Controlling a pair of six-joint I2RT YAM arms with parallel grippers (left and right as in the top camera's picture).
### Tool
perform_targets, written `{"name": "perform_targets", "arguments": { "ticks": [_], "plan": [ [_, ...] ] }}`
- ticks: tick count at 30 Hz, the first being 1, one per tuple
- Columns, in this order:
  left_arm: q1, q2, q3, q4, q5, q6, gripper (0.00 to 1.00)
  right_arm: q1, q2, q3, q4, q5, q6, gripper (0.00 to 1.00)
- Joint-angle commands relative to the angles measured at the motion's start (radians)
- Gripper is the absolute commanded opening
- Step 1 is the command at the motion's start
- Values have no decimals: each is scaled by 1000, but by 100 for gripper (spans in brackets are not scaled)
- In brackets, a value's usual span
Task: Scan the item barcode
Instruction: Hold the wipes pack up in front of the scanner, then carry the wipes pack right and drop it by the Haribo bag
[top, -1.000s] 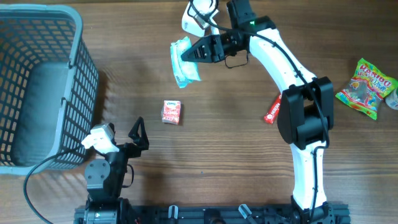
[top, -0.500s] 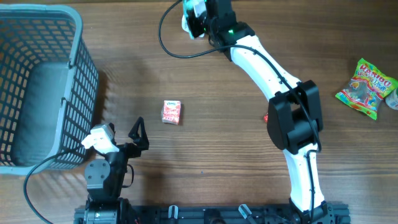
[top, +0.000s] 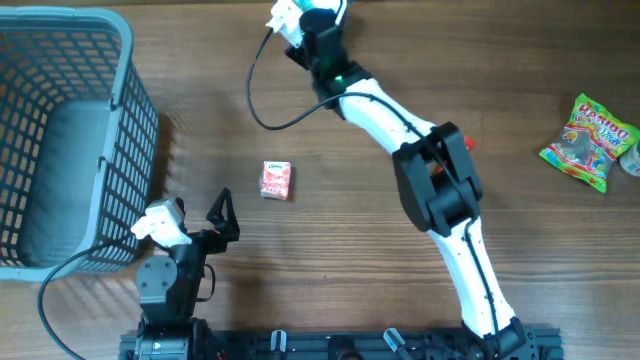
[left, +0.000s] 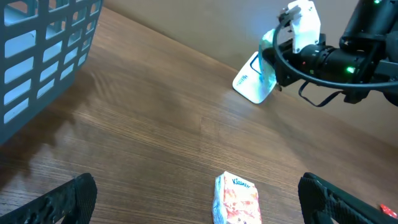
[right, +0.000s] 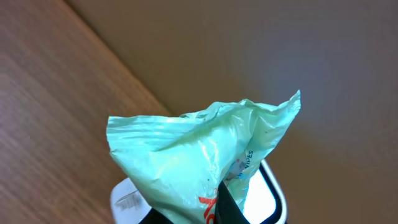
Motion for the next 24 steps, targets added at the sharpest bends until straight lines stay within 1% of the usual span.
{"name": "perform_targets", "arguments": {
  "ticks": [1, 2, 4, 5, 6, 7, 8, 9, 10, 14, 16, 17, 18, 19, 21, 23, 24],
  "plan": [
    [8, -5, -6, -1, 12, -17, 100, 19, -97, 73, -201, 142, 57, 4],
    [8, -5, -6, -1, 12, -17, 100, 18, -134, 83, -291, 158, 94, 4],
    [8, -5, -6, -1, 12, -17, 100, -1, -271, 87, -584, 238, 263, 4],
    [8, -5, -6, -1, 12, -17, 100, -20, -328, 87, -724, 267, 379, 4],
    [8, -5, -6, -1, 12, -17, 100, -55, -380, 87, -886, 275, 547, 4],
    [8, -5, -6, -1, 12, -17, 100, -82, -400, 87, -971, 277, 651, 4],
    [8, -5, -6, -1, 12, -17, 100, -152, -415, 87, -1126, 277, 804, 4],
    [8, -5, -6, -1, 12, -17, 100, -219, -412, 84, -1200, 277, 866, 4],
    [8, -5, -6, -1, 12, -17, 100, -300, -398, 53, -1197, 268, 905, 4],
    [8, -5, -6, -1, 12, -17, 100, -554, -285, -74, -1037, 173, 909, 4],
    [8, -5, -6, -1, 12, -17, 100, -697, -237, -79, -1036, 173, 973, 4],
    [8, -5, -6, -1, 12, -17, 100, -753, -239, -77, -1027, 165, 993, 14],
    [8, -5, -6, -1, 12, -17, 100, -801, -249, -52, -1034, 123, 984, 60],
    [8, -5, -6, -1, 12, -17, 100, -820, -261, -17, -1070, 108, 985, 99],
    [8, -5, -6, -1, 12, -17, 100, -818, -315, 24, -1172, 100, 989, 100],
    [8, -5, -6, -1, 12, -17, 100, -785, -365, 24, -1257, 68, 1005, 100],
    [8, -5, -6, -1, 12, -17, 100, -747, -388, 24, -1329, 53, 1091, 100]
  ]
}}
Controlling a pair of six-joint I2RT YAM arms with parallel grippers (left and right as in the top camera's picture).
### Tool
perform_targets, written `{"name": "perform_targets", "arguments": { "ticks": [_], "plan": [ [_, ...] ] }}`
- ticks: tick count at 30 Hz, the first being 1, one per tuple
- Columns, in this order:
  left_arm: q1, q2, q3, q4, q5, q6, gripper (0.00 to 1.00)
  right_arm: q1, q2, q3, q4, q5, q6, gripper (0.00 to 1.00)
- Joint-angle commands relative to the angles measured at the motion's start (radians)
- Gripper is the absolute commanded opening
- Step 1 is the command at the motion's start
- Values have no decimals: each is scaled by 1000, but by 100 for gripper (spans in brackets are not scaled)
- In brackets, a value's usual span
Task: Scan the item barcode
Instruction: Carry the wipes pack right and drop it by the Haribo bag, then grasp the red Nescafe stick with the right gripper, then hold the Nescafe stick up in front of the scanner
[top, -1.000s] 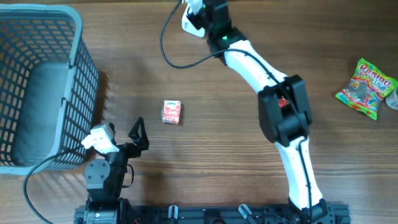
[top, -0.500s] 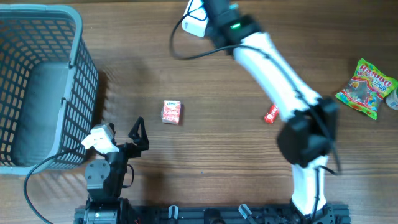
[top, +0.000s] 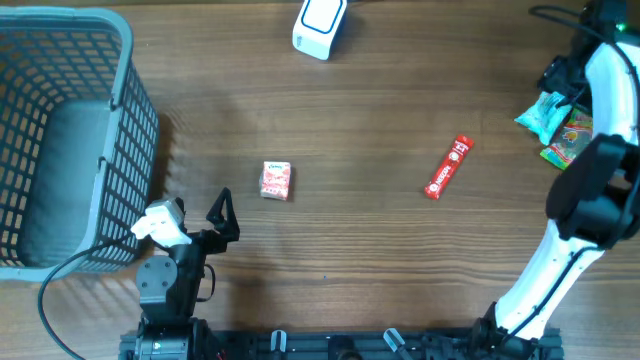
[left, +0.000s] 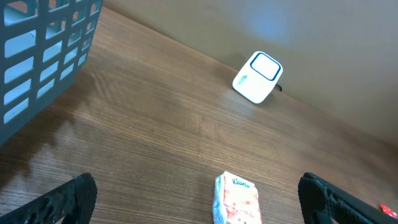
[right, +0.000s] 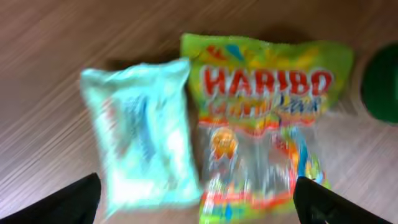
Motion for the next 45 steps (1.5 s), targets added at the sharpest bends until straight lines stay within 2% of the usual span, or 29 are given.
{"name": "perform_targets", "arguments": {
  "ticks": [1, 2, 3, 4, 5, 6, 7, 8, 13, 17, 19, 20, 21, 22, 23, 26, 27, 29, 31, 32, 33, 38, 40, 42, 44, 45],
  "plan": [
    [8, -5, -5, -2, 12, -16, 100, 121, -92, 35, -133, -144, 154, 100],
    [8, -5, -5, -2, 12, -16, 100, 150, -92, 34, -166, -291, 148, 100],
    [8, -5, -5, -2, 12, -16, 100, 193, -89, 6, -175, -557, 17, 99],
    [8, -5, -5, -2, 12, -16, 100, 233, -88, -22, -177, -657, -62, 87],
    [8, -5, -5, -2, 12, -16, 100, 279, -88, -61, -177, -616, -2, 82],
    [8, -5, -5, -2, 12, -16, 100, 316, -88, -106, -182, -515, 115, 82],
    [8, -5, -5, -2, 12, -16, 100, 372, -88, -188, -182, -373, 240, 68],
    [8, -5, -5, -2, 12, -16, 100, 395, -88, -233, -167, -335, 268, 66],
    [8, -5, -5, -2, 12, -16, 100, 426, -88, -440, -40, -227, 275, 53],
    [8, -5, -5, -2, 12, -16, 100, 424, -87, -523, 5, -76, 271, 51],
    [8, -5, -5, -2, 12, -16, 100, 424, -86, -565, 35, -62, 272, 50],
    [8, -5, -5, -2, 12, -16, 100, 423, -86, -602, 73, -63, 272, 36],
    [8, -5, -5, -2, 12, -16, 100, 423, -84, -627, 107, -63, 274, 30],
    [8, -5, -5, -2, 12, -16, 100, 423, -84, -650, 132, -63, 274, 14],
    [8, -5, -5, -2, 12, -16, 100, 423, -84, -686, 178, -63, 274, 5],
    [8, -5, -5, -2, 12, -16, 100, 423, -84, -758, 254, -132, 272, 5],
    [8, -5, -5, -2, 12, -16, 100, 423, -87, -752, 267, -202, 265, 4],
    [8, -5, -5, -2, 12, -16, 100, 423, -104, -681, 272, -467, 150, 4],
    [8, -5, -5, -2, 12, -16, 100, 425, -149, -600, 297, -873, -58, 4],
    [8, -5, -5, -2, 12, -16, 100, 425, -203, -570, 319, -1146, -135, 4],
    [8, -5, -5, -2, 12, -16, 100, 425, -247, -568, 351, -1275, -159, 4],
    [8, -5, -5, -2, 12, -16, 100, 425, -355, -568, 401, -1450, -197, 5],
    [8, -5, -5, -2, 12, -16, 100, 428, -355, -573, 464, -1712, -249, 5],
    [8, -5, -5, -2, 12, -16, 100, 435, -355, -573, 504, -1970, -467, 5],
    [8, -5, -5, -2, 12, -16, 100, 447, -355, -573, 500, -1976, -754, 4],
    [8, -5, -5, -2, 12, -16, 100, 461, -355, -573, 501, -1976, -962, 5]
  ]
}}
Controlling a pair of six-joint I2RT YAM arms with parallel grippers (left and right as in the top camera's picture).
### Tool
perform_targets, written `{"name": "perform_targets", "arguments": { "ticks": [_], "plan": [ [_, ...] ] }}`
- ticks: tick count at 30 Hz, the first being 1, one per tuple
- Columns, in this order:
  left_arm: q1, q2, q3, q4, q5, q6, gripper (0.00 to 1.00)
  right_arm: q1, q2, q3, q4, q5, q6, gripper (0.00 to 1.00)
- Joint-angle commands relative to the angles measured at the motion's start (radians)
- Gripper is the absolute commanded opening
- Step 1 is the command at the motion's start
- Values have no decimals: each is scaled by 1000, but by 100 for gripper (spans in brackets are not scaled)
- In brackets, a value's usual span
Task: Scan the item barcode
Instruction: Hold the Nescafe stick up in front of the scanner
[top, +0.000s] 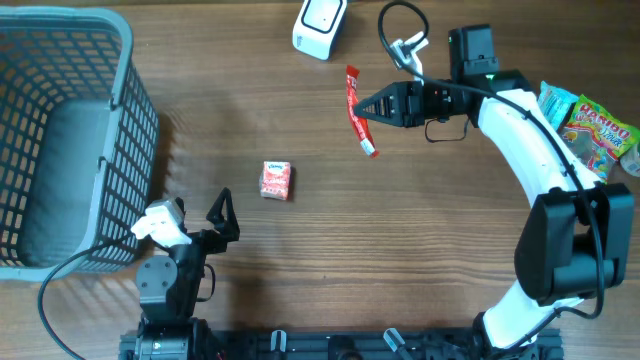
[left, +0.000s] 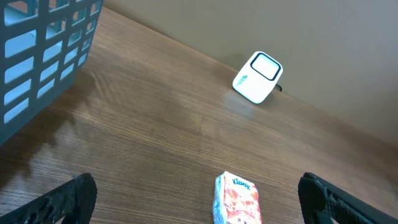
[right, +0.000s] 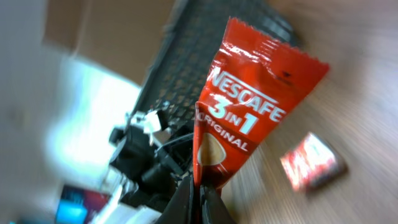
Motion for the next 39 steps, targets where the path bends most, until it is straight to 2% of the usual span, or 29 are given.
{"name": "perform_targets", "arguments": {
  "ticks": [1, 2, 3, 6, 9, 11, 13, 15, 18, 20, 21, 23, 24, 26, 29, 30, 33, 37, 39],
  "plan": [
    [8, -5, -5, -2, 12, -17, 100, 46, -6, 10, 10, -157, -634, 4],
    [8, -5, -5, -2, 12, -17, 100, 71, -6, 10, 40, -157, -743, 4],
    [8, -5, -5, -2, 12, -17, 100, 105, -6, 10, 133, -157, -770, 5],
    [8, -5, -5, -2, 12, -17, 100, 212, -6, 10, 451, -157, -622, 5],
    [8, -5, -5, -2, 12, -17, 100, 337, -6, 10, 985, -144, -415, 4],
    [8, -5, -5, -2, 12, -17, 100, 364, -6, 10, 1197, -52, -327, 4],
    [8, -5, -5, -2, 12, -17, 100, 368, -6, 10, 1297, 88, -357, 4],
    [8, -5, -5, -2, 12, -17, 100, 369, -6, 11, 1300, 201, -430, 4],
    [8, -5, -5, -2, 12, -17, 100, 369, -6, 11, 1258, 257, -419, 5],
    [8, -5, -5, -2, 12, -17, 100, 369, -6, 10, 1139, 421, -211, 4],
    [8, -5, -5, -2, 12, -17, 100, 369, -5, 10, 1060, 595, 11, 4],
    [8, -5, -5, -2, 12, -17, 100, 367, -5, 10, 902, 837, 263, 4],
    [8, -5, -5, -2, 12, -17, 100, 366, -1, 10, 839, 924, 275, 5],
    [8, -5, -5, -2, 12, -17, 100, 371, 25, 10, 839, 1020, 331, 5],
    [8, -5, -5, -2, 12, -17, 100, 362, 124, 11, 879, 1327, 599, 4],
    [8, -5, -5, -2, 12, -17, 100, 351, 169, 23, 930, 1326, 663, 4],
    [8, -5, -5, -2, 12, -17, 100, 332, 319, 175, 992, 1293, 751, 5],
    [8, -5, -5, -2, 12, -17, 100, 306, 573, 599, 813, 1345, 855, 5],
    [8, -5, -5, -2, 12, -17, 100, 294, 650, 696, 803, 1336, 930, 5]
  ]
}}
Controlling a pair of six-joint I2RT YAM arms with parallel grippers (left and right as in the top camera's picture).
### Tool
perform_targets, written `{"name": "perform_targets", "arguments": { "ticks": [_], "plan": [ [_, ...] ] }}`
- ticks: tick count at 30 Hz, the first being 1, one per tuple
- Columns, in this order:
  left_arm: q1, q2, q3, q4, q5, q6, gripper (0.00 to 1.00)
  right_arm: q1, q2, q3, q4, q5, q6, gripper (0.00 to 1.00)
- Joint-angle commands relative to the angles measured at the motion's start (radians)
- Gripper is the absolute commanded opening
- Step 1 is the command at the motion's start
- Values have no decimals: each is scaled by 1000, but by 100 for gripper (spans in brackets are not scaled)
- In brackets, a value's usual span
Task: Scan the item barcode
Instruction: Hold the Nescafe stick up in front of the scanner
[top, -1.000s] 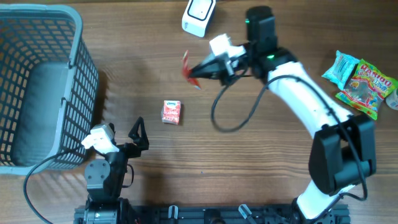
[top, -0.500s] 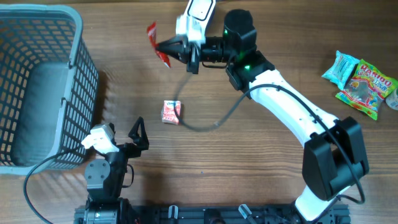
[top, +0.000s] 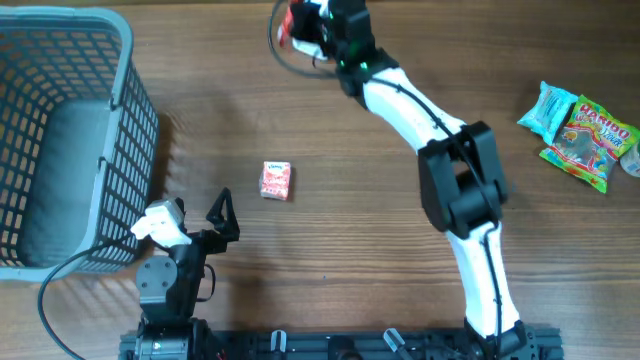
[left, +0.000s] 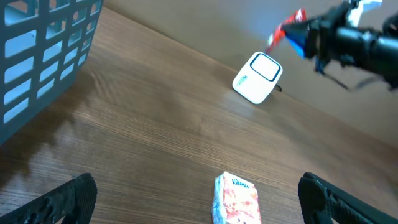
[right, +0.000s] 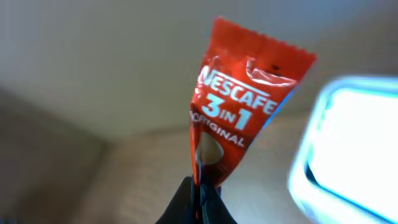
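A red Nescafe 3in1 sachet (right: 245, 118) stands pinched at its lower end in my right gripper (right: 199, 193), which is shut on it. The gripper (top: 318, 22) is at the far edge of the table, and the sachet (left: 287, 30) hangs just above the white scanner (left: 257, 78). The scanner's lit window (right: 354, 137) shows blurred right beside the sachet. In the overhead view the arm covers most of the scanner. My left gripper (left: 199, 208) rests open near the front edge, nothing between its fingers.
A pink Kleenex packet (top: 277, 181) lies mid-table, just ahead of the left gripper. A grey basket (top: 130, 60) fills the left side. At the right edge lie a mint-green wipes pack (top: 550, 108) and a Haribo bag (top: 590, 140).
My right gripper, still shut on the sachet, has moved from right of the scanner over the mid-table to the far edge, at the scanner. The left arm has not moved.
My right gripper first held the mint-green wipes pack at the scanner. Then it was open over that pack, laid beside the Haribo bag, while the sachet lay on the table. Later it held the sachet up in the air, and now holds it at the scanner.
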Motion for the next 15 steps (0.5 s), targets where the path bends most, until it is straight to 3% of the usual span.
{"name": "perform_targets", "arguments": {
  "ticks": [1, 4, 11, 15],
  "plan": [
    [8, -4, -5, -2, 12, -13, 100, -27, 123, 156, -27, 25, 192, 5],
    [8, -4, -5, -2, 12, -13, 100, -56, 185, 159, -66, -2, 287, 5],
    [8, -4, -5, -2, 12, -13, 100, -63, 194, 159, -101, -370, 327, 5],
    [8, -4, -5, -2, 12, -13, 100, -63, 106, 159, -305, -407, 299, 4]
  ]
}}
